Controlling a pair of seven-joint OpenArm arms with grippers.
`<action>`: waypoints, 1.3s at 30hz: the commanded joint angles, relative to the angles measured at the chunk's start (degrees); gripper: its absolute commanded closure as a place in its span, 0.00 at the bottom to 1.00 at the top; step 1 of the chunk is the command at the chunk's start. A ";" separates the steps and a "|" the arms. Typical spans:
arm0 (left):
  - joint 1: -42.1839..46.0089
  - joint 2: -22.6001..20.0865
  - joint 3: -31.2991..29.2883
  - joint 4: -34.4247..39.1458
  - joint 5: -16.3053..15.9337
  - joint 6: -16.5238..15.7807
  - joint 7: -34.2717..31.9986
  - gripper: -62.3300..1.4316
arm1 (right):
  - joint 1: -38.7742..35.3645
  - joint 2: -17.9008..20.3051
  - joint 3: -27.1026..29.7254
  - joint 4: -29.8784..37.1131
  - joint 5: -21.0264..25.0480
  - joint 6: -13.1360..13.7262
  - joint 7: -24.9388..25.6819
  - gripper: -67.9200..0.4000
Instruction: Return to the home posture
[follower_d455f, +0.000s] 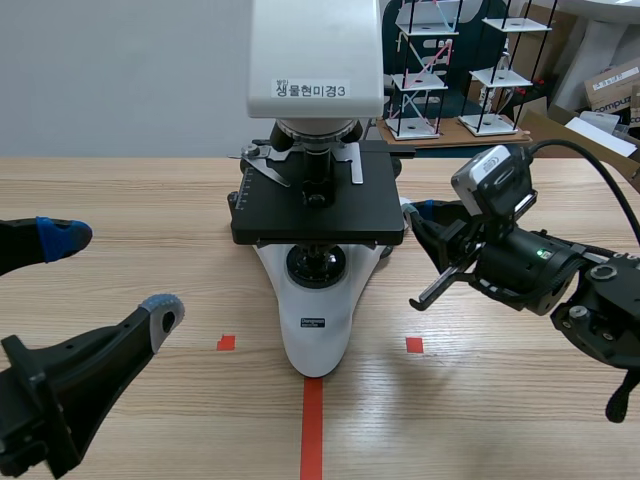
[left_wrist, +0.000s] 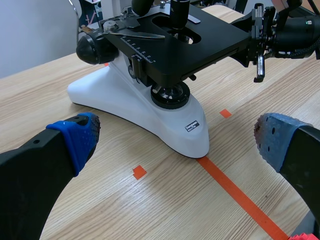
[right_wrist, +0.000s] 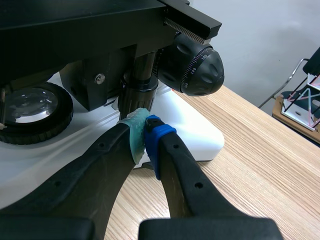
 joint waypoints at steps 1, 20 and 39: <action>0.00 0.28 -0.37 0.28 -0.39 0.00 -0.79 0.00 | 0.68 0.46 0.31 0.55 0.61 0.00 0.94 0.99; 0.00 0.28 -0.37 0.28 -0.39 0.00 -0.79 0.00 | -27.50 2.03 12.90 41.57 0.61 -3.23 -14.40 0.99; 0.00 0.28 -0.37 0.28 -0.39 0.00 -0.81 0.00 | -52.22 2.05 25.79 52.48 0.61 -2.08 -7.48 0.00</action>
